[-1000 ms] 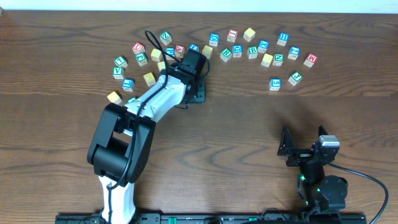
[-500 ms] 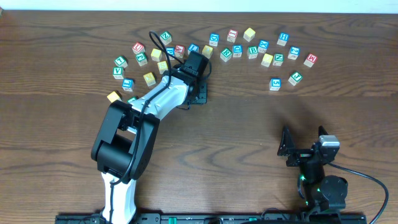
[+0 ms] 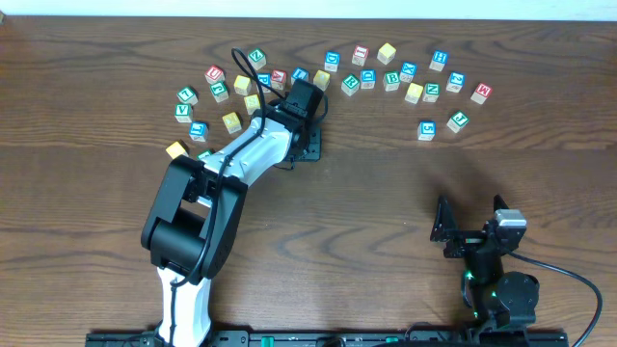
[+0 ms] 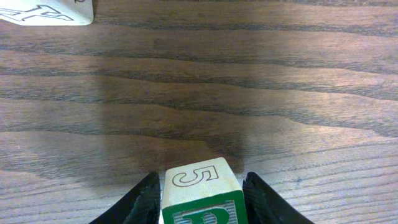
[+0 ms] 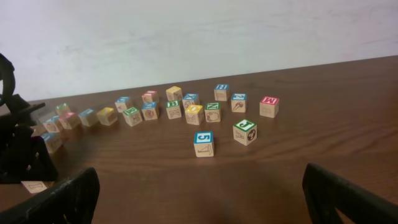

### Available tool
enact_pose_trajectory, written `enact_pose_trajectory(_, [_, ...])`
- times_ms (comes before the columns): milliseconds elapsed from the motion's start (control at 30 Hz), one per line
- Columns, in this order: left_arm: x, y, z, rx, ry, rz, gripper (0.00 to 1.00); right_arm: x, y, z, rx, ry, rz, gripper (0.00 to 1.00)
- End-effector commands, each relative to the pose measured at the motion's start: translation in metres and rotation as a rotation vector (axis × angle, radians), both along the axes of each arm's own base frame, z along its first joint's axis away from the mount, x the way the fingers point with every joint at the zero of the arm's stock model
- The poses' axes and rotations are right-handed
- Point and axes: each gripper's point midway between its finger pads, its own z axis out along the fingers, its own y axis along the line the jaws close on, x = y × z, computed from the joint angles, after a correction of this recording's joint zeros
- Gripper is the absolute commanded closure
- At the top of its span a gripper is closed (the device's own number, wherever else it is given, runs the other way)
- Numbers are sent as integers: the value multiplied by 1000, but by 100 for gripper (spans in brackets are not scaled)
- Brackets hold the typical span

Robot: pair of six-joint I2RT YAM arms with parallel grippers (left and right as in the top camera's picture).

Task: Spell out ROBOT
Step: 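Lower the green R block onto the table and open the left gripper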

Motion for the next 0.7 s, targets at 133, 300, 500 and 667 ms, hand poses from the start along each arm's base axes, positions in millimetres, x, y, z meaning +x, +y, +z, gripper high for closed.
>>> enact_pose_trajectory(133, [-2, 1, -6, 15, 10, -13, 57, 0, 0, -1, -14, -3, 1, 1])
enact_pose_trajectory(300, [-1, 1, -5, 13, 6, -12, 57, 0, 0, -1, -14, -3, 1, 1])
enact_pose_trajectory(500, [1, 0, -4, 12, -5, -24, 58, 0, 0, -1, -14, -3, 1, 1])
enact_pose_trajectory(667, [1, 0, -4, 13, -6, -28, 59, 0, 0, -1, -14, -2, 1, 1])
